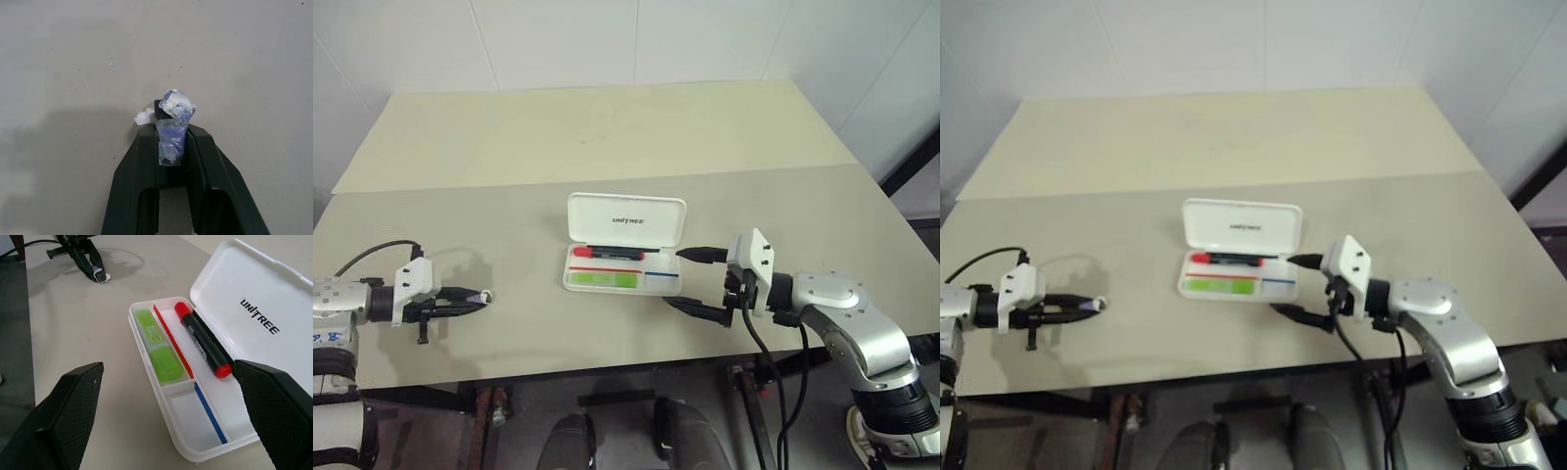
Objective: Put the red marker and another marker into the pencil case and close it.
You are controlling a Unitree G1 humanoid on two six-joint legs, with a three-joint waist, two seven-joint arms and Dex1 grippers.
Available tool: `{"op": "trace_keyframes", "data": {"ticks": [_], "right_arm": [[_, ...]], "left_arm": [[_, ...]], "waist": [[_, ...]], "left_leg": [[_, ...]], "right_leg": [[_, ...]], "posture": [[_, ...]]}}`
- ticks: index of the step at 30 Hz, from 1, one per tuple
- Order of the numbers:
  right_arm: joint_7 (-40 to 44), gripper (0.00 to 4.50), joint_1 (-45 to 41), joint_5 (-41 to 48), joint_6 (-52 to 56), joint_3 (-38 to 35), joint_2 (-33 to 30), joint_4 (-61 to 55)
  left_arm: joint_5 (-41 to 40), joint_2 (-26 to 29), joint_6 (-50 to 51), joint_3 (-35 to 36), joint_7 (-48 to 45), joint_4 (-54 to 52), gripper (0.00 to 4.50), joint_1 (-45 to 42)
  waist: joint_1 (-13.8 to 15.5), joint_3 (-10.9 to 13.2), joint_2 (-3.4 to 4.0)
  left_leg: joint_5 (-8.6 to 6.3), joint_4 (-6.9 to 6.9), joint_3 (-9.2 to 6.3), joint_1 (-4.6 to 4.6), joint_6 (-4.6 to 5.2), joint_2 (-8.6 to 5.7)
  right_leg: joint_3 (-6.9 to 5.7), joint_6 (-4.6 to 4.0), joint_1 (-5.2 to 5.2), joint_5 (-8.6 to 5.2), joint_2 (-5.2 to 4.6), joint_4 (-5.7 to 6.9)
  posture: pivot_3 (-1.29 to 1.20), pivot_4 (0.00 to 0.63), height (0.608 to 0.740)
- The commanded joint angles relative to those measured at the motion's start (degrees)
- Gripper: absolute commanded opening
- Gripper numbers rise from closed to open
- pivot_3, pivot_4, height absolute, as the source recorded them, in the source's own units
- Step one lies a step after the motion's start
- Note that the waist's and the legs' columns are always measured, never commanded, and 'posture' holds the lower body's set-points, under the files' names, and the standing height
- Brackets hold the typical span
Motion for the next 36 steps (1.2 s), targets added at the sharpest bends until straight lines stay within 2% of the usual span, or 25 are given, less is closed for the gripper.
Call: {"op": "trace_keyframes", "data": {"ticks": [1,8,13,19,25,36], "right_arm": [[0.58,4.5,-0.45,1.0,-0.83,-1.65,-0.6,-1.1],[0.97,4.5,-0.26,0.61,-1.65,-1.26,-0.6,-0.28],[0.94,4.5,0.48,0.22,-2.42,-1.45,-0.67,0.08],[0.75,4.5,1.73,-0.21,-3.0,-2.67,-1.98,-0.05],[0.59,4.5,7.31,0.17,-2.98,-7.4,-5.81,-2.57],[-4.04,4.5,15.53,1.63,0.46,-13.7,-6.36,-10.57]], "left_arm": [[-3.08,-0.88,3.85,2.05,1.23,-6.42,0.31,1.96],[-10.89,-1.97,19.72,4.55,5.45,-28.89,0.31,5.59],[-12.14,-1.19,28.4,2.26,5.52,-39.54,0.31,5.01],[-8.31,-2.48,29.43,-3.02,5.92,-40.86,0.31,-0.63],[-5.96,-8.6,32.01,-9.47,7.12,-39.81,0.31,-8.29],[-1.83,-18.42,32.05,-15.62,9.71,-35.34,0.31,-15.48]], "waist": [[0.05,0.0,0.0],[0.7,-0.02,-0.07],[1.28,-0.02,-0.06],[1.46,-0.02,-0.07],[2.79,-0.02,-0.07],[2.9,-0.03,-0.08]], "left_leg": [[-0.01,-0.01,0.0,-0.02,-0.01,-0.01],[-0.05,-0.03,-0.03,-0.18,0.06,-0.09],[-0.05,-0.05,-0.01,-0.17,0.05,-0.19],[-0.05,-0.03,0.0,-0.16,0.03,-0.18],[-0.06,-0.03,0.05,-0.18,0.03,-0.22],[-0.06,0.04,0.06,-0.16,0.02,-0.17]], "right_leg": [[0.0,0.01,0.0,0.01,0.0,-0.05],[-0.02,0.15,-0.01,0.08,-0.04,-0.27],[-0.01,0.15,-0.01,0.08,0.03,-0.29],[0.01,0.13,-0.01,0.07,0.17,-0.31],[0.05,0.16,0.02,0.09,0.23,-0.42],[0.19,0.18,0.03,0.1,0.38,-0.42]], "posture": [[0.0,0.15,0.74],[0.0,0.15,0.74],[0.0,0.15,0.74],[0.0,0.15,0.74],[0.0,0.15,0.74],[0.0,0.15,0.74]]}}
